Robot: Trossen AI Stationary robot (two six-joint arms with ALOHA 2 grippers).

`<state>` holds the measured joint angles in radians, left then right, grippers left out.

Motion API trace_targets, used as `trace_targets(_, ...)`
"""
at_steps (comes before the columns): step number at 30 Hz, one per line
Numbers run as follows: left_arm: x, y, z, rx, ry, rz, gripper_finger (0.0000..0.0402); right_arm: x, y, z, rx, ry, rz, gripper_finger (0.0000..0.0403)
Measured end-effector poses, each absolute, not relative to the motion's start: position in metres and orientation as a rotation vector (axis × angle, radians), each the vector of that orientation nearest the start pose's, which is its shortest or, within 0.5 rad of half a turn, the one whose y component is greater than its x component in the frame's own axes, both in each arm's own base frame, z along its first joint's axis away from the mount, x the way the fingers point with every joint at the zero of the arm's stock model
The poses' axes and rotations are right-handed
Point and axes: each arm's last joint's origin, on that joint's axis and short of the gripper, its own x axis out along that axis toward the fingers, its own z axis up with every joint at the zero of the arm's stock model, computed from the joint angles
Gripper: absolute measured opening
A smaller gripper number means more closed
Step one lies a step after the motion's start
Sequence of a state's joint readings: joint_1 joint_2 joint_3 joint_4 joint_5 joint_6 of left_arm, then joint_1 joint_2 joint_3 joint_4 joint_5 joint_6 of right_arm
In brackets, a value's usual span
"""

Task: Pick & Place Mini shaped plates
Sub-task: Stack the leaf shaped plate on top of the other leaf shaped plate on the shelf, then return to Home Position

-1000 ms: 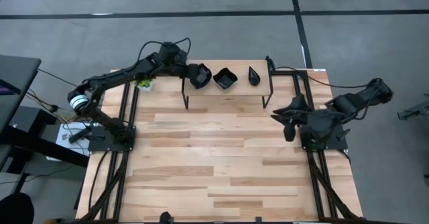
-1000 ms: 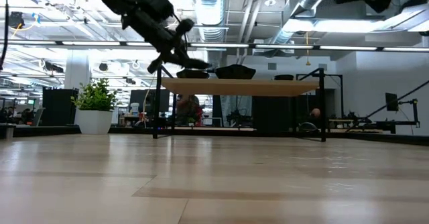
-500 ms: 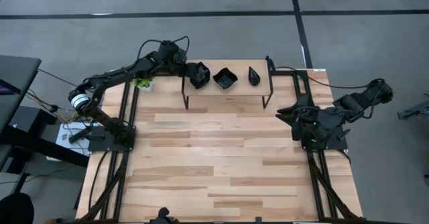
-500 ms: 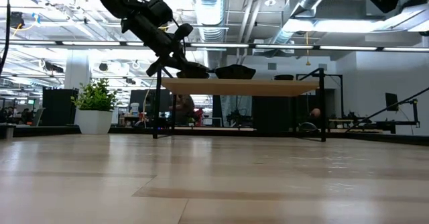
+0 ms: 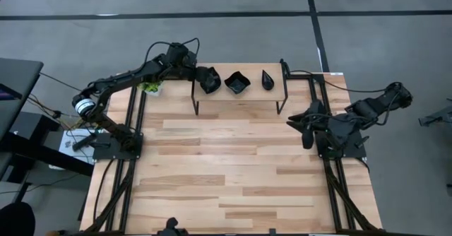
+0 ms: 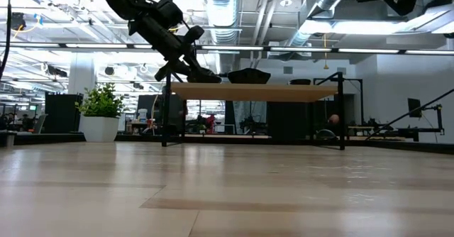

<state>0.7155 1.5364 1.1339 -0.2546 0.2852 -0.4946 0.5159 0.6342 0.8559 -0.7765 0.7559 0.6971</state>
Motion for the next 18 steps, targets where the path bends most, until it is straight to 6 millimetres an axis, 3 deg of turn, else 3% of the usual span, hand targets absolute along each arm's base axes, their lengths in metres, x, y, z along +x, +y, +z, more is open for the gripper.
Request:
trace_targets(13,0.253,0.219,0.274,-0.755,0.442,0.587,0.0113,0.105,0.037,0.327,0.362,0.329,-0.370,0.0098)
trace_targets(18,0.242,0.218,0.292,-0.723,0.371,0.621,0.0114,0.105,0.037,0.327,0.363,0.329,-0.370,0.0098)
